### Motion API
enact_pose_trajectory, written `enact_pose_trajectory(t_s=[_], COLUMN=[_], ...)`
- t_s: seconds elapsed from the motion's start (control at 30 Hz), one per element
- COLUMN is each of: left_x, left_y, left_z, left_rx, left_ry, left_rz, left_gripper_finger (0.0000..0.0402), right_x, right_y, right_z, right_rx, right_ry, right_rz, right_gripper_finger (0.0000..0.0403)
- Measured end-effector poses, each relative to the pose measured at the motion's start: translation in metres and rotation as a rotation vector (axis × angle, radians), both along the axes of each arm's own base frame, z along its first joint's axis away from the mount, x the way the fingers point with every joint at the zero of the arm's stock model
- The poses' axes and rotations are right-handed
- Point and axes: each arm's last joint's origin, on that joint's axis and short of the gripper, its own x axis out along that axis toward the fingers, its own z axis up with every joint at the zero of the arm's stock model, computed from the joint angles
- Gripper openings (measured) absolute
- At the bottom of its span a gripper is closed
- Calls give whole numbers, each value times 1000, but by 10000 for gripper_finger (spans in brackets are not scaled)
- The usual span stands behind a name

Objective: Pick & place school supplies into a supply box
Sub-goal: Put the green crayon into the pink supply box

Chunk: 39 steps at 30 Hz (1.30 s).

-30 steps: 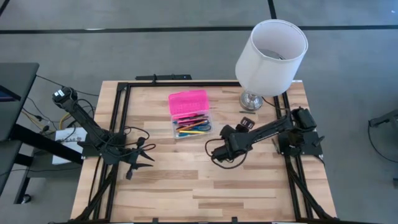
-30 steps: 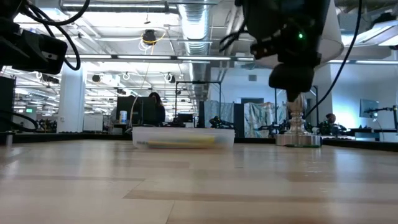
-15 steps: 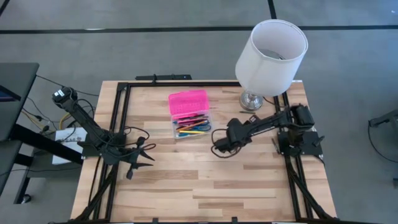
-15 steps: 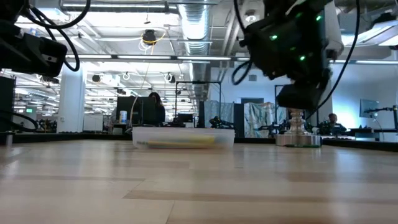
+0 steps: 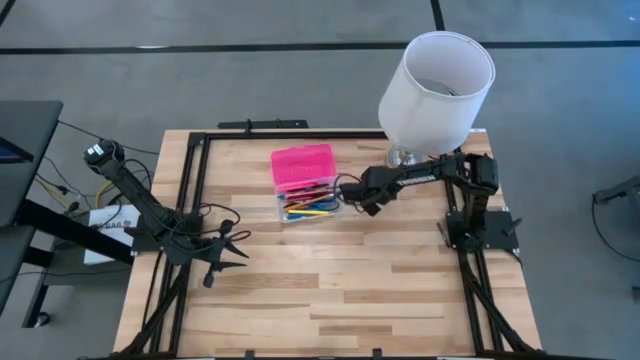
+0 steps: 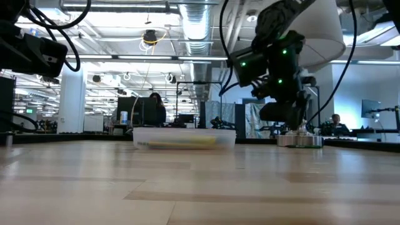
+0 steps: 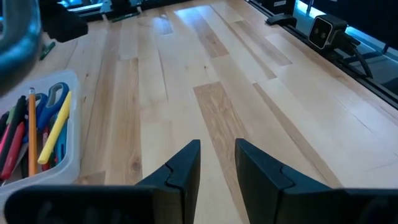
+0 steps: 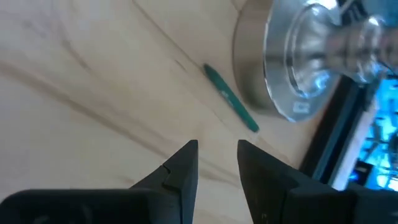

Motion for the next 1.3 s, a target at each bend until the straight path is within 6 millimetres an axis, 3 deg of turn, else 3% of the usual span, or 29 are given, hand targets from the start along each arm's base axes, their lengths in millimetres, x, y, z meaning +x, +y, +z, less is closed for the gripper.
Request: enact_pose_trajectory(t_s=[0.37, 0.73, 1.13, 1.3], left_x=[-3, -2, -2, -2], left_y=[4, 2, 2, 2], left_z=[-16, -12, -12, -12], left_rx=[-21, -72, -92, -96], left_ry=[37, 13, 18, 21], left_rz=[31, 13, 17, 19], left_gripper_finger=[96, 96, 96, 96], right_x=[-2, -11, -6, -10], right_y=[-35, -59, -74, -79], right_z=[-3, -4, -7, -7], right_rx=[121, 277, 312, 324], right_ry=[17, 46, -31, -40], right_rz=[94, 183, 279, 236], right_gripper_finger=[107, 107, 107, 107])
